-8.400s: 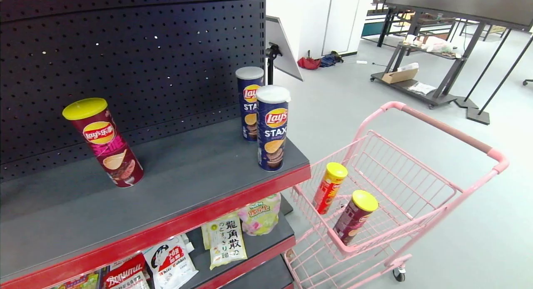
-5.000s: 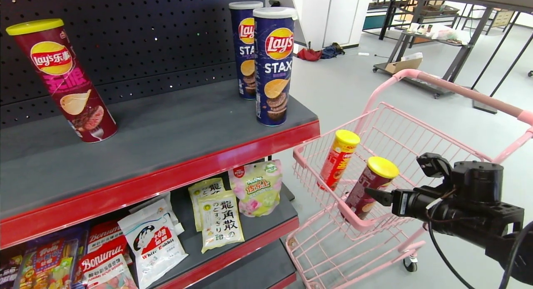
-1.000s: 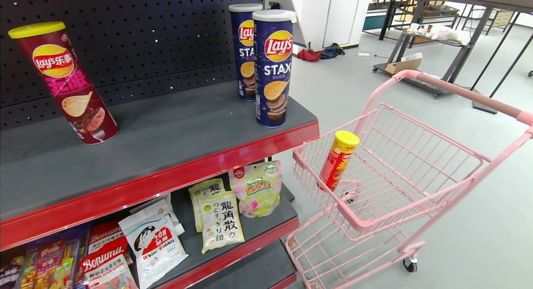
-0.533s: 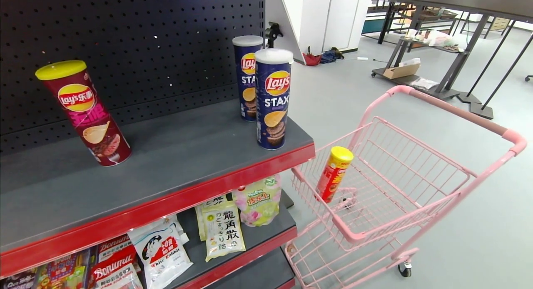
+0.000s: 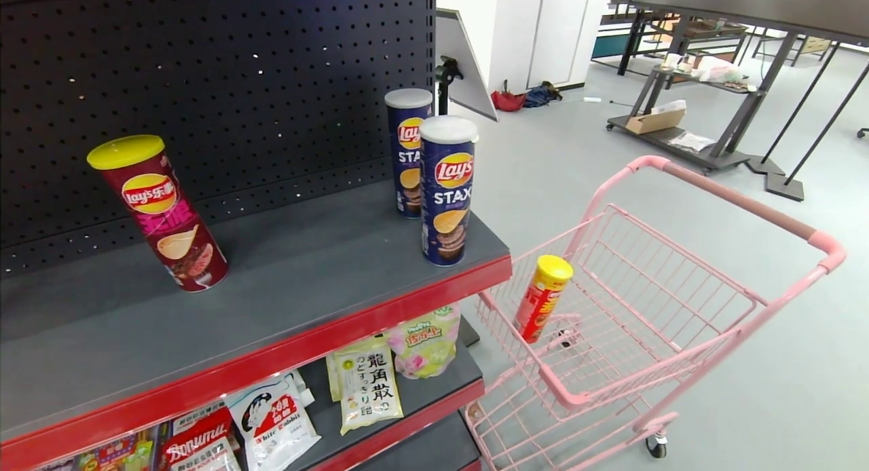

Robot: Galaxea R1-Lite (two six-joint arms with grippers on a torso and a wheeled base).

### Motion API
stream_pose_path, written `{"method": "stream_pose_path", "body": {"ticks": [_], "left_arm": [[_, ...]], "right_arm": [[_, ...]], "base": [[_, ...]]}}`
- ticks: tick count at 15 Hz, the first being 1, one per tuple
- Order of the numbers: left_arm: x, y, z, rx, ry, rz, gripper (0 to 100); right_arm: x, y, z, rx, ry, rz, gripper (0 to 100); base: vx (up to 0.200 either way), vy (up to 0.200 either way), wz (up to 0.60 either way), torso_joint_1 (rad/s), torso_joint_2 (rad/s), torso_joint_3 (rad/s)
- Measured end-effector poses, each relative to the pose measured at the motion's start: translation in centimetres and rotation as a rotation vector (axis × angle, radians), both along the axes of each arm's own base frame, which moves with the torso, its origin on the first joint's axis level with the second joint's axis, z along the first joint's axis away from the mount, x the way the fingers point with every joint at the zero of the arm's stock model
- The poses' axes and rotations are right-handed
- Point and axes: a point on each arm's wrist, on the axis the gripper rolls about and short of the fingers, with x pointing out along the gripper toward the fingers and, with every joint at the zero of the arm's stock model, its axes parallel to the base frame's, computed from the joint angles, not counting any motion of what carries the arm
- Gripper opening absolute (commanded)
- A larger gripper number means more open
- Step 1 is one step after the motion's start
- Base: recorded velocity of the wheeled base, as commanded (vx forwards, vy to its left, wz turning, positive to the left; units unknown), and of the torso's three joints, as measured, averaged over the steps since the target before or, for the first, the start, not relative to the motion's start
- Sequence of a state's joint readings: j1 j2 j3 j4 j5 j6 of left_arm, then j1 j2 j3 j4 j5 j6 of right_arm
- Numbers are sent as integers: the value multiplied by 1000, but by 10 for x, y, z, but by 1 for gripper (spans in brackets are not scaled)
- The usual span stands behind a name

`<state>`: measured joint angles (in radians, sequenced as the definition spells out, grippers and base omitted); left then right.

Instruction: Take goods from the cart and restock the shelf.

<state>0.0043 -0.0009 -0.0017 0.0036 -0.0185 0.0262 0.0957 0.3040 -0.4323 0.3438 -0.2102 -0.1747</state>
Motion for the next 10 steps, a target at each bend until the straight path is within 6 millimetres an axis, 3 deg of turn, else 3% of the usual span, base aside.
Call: {"method": "stream_pose_path", "body": {"ticks": [7, 10], "left_arm": [[0, 0, 0, 0, 1, 0, 100], [0, 0, 0, 0, 0, 1, 100]], "right_arm": [[0, 0, -1, 1, -1, 2, 0], [-2, 0, -5, 1, -5, 3, 0]], "base": [[0, 0, 600, 8, 1, -2], [0, 0, 0, 0, 0, 0]]}}
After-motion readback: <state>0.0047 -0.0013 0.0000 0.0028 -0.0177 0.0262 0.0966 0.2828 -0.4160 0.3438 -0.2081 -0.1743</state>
